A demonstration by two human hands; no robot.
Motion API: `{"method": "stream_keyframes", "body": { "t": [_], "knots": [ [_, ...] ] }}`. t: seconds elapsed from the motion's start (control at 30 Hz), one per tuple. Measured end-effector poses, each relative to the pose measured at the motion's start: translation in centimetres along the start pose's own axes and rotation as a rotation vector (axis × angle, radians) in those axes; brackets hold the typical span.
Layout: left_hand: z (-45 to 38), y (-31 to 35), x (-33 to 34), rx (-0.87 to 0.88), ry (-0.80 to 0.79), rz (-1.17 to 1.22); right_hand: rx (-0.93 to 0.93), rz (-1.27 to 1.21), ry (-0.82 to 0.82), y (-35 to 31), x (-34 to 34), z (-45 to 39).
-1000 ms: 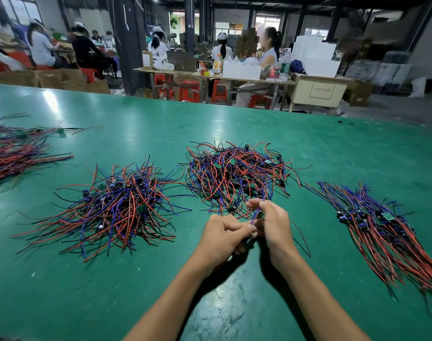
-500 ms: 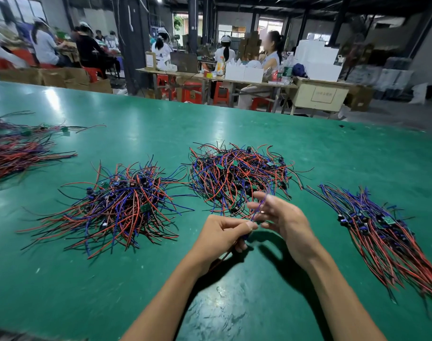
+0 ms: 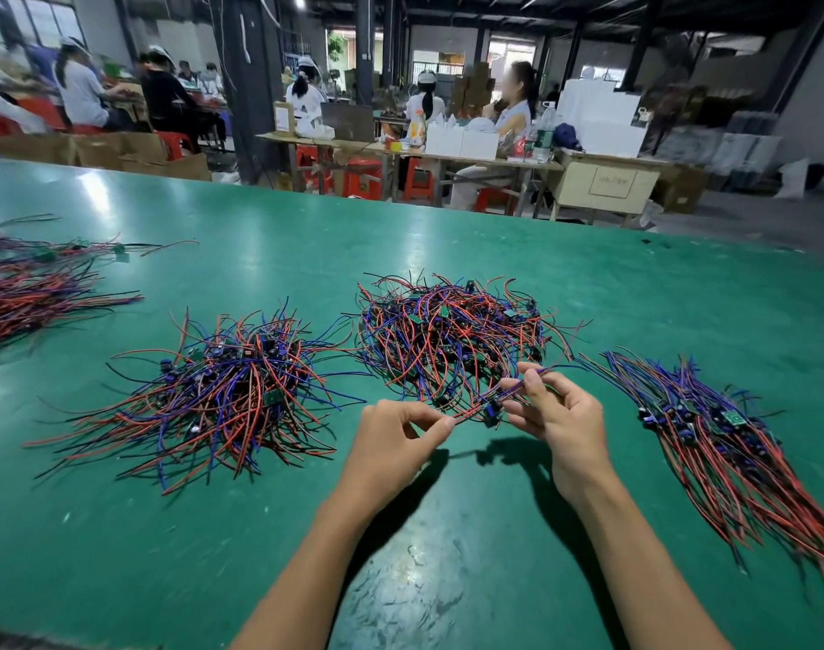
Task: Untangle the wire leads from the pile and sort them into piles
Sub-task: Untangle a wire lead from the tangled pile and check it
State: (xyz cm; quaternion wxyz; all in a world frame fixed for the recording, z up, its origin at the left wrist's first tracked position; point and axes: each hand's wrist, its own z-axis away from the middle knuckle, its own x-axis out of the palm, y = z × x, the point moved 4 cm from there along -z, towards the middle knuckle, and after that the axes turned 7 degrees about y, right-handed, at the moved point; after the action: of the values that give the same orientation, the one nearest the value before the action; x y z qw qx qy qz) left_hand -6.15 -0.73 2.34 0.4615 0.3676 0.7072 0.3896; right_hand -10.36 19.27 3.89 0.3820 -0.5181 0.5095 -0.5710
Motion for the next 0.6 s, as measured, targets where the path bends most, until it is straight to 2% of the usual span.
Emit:
{"method": "stream_keyframes", "body": {
  "t": [0.27,0.43,0.6],
  "knots": [
    [0.26,0.67,-0.36,0.227,0.091,-0.212,0.044,-0.072,0.04,-0.09,0.1,-0.11],
    [0.3,0.65,-0.15,0.214,0.087,-0.103,0.071,-0.124,0.113,-0.34,-0.09,-0.15],
    [0.2,0.42,0.16,0.216,0.091,-0.073,0.095,-0.141,0.106,-0.26,-0.04,-0.09]
  ]
}}
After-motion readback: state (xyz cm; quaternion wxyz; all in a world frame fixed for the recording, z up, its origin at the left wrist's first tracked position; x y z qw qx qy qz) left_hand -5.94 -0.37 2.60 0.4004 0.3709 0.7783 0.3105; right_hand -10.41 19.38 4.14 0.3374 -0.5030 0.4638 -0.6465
